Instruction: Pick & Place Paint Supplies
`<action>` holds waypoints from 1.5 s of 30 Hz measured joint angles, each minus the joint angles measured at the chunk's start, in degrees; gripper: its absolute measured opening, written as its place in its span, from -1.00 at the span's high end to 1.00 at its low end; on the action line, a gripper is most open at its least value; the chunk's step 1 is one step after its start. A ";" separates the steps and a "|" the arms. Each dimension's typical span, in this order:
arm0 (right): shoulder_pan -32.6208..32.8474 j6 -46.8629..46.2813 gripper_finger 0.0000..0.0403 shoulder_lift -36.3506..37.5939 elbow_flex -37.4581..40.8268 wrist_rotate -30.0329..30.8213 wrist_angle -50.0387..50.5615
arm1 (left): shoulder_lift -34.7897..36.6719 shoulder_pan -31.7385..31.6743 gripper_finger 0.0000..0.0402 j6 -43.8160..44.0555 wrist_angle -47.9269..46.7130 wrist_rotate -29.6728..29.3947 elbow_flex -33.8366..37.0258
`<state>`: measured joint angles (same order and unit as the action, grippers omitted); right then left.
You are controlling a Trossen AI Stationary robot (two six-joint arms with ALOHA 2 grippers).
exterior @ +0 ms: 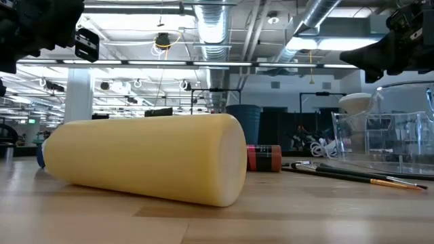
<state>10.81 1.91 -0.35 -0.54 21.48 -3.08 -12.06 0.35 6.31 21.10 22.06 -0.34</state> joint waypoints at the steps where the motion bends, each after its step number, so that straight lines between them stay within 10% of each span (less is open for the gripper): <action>1: 0.00 0.00 1.00 0.01 0.00 -0.01 0.01 | 0.00 0.00 0.99 0.01 0.00 0.00 0.00; 15: -0.02 0.02 1.00 -0.01 0.00 -0.01 0.01 | -0.52 -0.10 0.99 4.68 11.75 -5.84 -0.02; 24: -0.07 1.09 1.00 -0.01 0.00 -0.01 -0.14 | -0.45 -0.11 0.99 21.79 40.28 -34.68 0.00; 32: -0.09 3.03 1.00 0.03 0.07 0.04 -8.49 | -0.47 -0.12 0.99 28.69 45.86 -47.26 -0.02; 45: -6.61 -33.73 1.00 -0.34 -0.13 4.58 -57.11 | -1.72 -0.10 0.99 29.94 46.02 -49.60 -0.02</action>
<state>4.20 -31.82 -0.69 -0.67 26.06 -60.20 -13.78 0.25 36.26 67.12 -27.53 -0.36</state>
